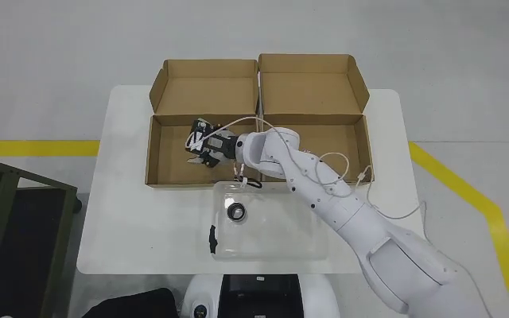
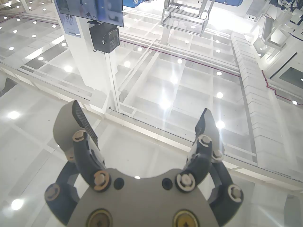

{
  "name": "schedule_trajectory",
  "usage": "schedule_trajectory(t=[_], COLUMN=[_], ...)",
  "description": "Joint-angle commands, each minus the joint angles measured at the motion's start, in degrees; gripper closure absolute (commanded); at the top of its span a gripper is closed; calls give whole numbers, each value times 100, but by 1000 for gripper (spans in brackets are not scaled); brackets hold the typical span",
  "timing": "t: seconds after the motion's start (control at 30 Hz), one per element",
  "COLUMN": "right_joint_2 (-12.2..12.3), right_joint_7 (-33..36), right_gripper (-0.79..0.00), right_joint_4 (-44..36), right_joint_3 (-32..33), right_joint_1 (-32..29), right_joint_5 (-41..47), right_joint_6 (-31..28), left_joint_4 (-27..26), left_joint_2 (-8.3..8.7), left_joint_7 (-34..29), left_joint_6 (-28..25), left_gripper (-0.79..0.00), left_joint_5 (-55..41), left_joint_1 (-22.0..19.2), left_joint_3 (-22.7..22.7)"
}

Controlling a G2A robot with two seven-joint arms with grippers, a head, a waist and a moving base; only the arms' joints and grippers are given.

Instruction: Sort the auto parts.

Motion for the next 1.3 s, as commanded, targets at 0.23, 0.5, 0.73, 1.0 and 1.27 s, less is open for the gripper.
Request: schedule_trajectory(t=[0.23,0.5,0.73,1.0,1.27], right_joint_2=[384,700,956,1190,1349], right_joint_7=[371,742,1032,1247,1129], right_gripper=[-785,-785,-785,-785,-785], right_joint_4=[-1650,-3135,-3959,-4505,-4818], right_joint_3=[665,1257,1710,2112,2247], right_joint_1=[-864,-1965,-2864,-3588,-4098], right_joint_5=[-365,-328,-542,-970,-1328], right_joint_6=[-345,-830,-1308,-1792,-2103], left_joint_4=[0,0,0,0,0], left_joint_2=[0,0,0,0,0], left_joint_7=[0,0,0,0,0], left_joint_6=[0,0,0,0,0], left_gripper=[-785,-785,-785,-785,-785], left_joint_5=[0,0,0,0,0], left_joint_1=[0,0,0,0,0], left_joint_3=[0,0,0,0,0])
